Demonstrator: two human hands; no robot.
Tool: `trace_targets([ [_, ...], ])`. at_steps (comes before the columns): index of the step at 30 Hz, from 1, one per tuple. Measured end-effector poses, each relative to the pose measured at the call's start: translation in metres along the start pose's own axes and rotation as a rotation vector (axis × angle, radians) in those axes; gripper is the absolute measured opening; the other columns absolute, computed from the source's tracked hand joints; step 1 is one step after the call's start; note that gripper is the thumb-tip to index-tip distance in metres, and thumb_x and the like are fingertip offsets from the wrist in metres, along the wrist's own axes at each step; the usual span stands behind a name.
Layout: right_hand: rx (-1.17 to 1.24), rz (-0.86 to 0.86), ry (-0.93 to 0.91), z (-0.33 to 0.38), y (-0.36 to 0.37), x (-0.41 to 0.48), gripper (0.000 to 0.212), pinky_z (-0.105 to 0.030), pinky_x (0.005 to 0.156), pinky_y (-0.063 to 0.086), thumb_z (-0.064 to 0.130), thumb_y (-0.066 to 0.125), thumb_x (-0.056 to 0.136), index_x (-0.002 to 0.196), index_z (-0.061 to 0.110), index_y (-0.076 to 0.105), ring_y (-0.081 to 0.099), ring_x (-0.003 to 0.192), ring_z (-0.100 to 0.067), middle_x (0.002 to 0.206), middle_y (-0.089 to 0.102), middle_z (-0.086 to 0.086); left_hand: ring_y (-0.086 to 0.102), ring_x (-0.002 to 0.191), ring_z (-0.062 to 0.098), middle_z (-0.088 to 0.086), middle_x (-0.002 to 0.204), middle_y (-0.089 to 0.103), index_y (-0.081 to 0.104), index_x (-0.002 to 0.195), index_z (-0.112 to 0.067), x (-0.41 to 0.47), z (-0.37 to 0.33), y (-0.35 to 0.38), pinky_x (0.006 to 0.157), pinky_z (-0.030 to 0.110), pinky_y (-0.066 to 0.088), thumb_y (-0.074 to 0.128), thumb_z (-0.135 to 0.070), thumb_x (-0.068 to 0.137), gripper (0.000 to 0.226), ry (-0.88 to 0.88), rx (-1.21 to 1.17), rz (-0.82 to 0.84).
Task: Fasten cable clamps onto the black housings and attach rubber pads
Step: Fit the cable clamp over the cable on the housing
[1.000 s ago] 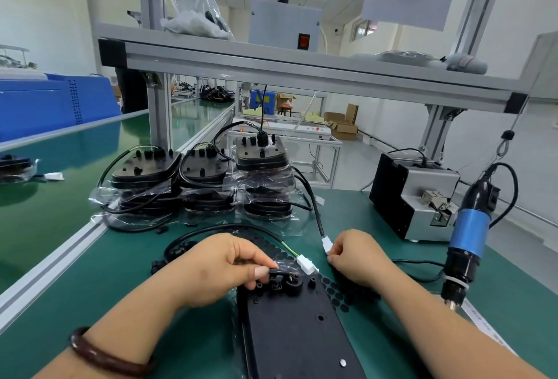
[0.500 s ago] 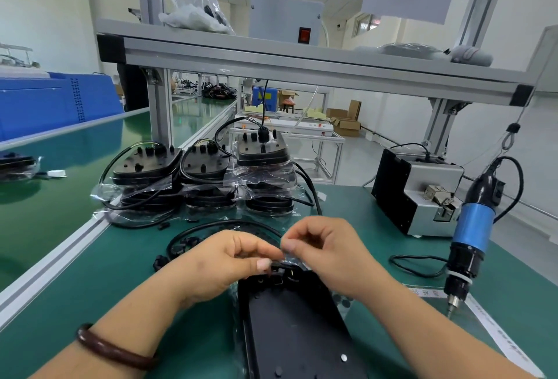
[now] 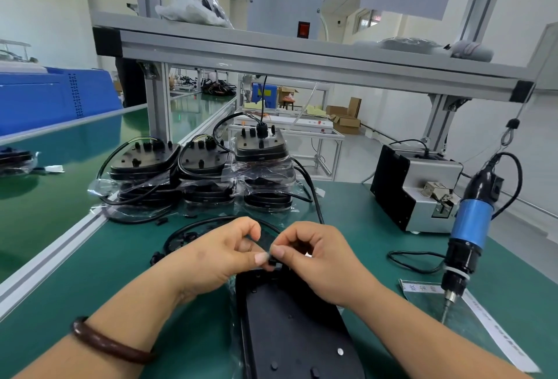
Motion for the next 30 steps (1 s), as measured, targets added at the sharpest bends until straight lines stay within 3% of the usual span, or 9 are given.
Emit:
trace_targets([
  [6, -0.062, -0.003, -0.054, -0.0007, 0.0005, 0.0011, 0.027, -0.024, 0.067, 0.048, 0.01, 0.071, 0.085, 0.073, 0.033, 0.065, 0.06, 0.071, -0.015, 0.074, 0.067, 0.006, 0.061, 0.085, 0.009, 0.002, 0.085, 0.072, 0.04, 0.095, -0.014, 0.0019, 0.002, -0.0014, 0.079, 0.025, 0.042, 0.066, -0.027, 0.078, 0.034, 0.012, 0.012, -0.014],
  [13, -0.089, 0.053, -0.144, -0.0002, -0.0036, 0.0018, 0.021, -0.034, 0.071, 0.05, 0.014, 0.067, 0.085, 0.074, 0.032, 0.064, 0.058, 0.073, -0.013, 0.075, 0.063, 0.01, 0.057, 0.078, 0.007, 0.0, 0.082, 0.071, 0.041, 0.095, -0.016, 0.0023, 0.0041, -0.0029, 0.075, 0.026, 0.04, 0.066, -0.029, 0.077, 0.033, 0.016, 0.035, -0.012],
  [18, -0.169, 0.054, -0.282, -0.002, -0.0013, 0.0002, 0.01, -0.027, 0.07, 0.048, 0.006, 0.067, 0.086, 0.079, 0.013, 0.069, 0.056, 0.074, -0.008, 0.077, 0.063, 0.006, 0.058, 0.081, 0.01, 0.001, 0.081, 0.07, 0.041, 0.095, -0.015, 0.0035, 0.0045, -0.0019, 0.077, 0.025, 0.04, 0.067, -0.028, 0.075, 0.035, 0.029, 0.014, -0.009],
  [26, -0.129, 0.044, -0.256, -0.0054, -0.0035, 0.0012, 0.009, -0.033, 0.072, 0.049, 0.01, 0.067, 0.086, 0.079, 0.015, 0.07, 0.059, 0.076, -0.013, 0.078, 0.064, 0.005, 0.06, 0.084, 0.011, 0.001, 0.082, 0.07, 0.042, 0.095, -0.016, 0.0039, 0.0052, -0.0024, 0.082, 0.027, 0.041, 0.065, -0.028, 0.077, 0.032, 0.024, 0.016, -0.012],
  [30, -0.106, 0.041, -0.224, -0.0065, -0.0035, 0.0013, 0.01, -0.029, 0.072, 0.049, 0.011, 0.066, 0.086, 0.079, 0.018, 0.069, 0.059, 0.076, -0.011, 0.078, 0.064, 0.007, 0.059, 0.084, 0.011, 0.0, 0.081, 0.07, 0.042, 0.094, -0.017, 0.0032, 0.0046, -0.002, 0.082, 0.027, 0.041, 0.065, -0.028, 0.077, 0.031, 0.024, 0.023, -0.016],
])
Point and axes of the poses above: each hand's wrist, its own x-axis towards the middle knuckle, its own y-axis out of the palm, z = x × y, the point moved 2 cm from there along x, towards the middle knuckle
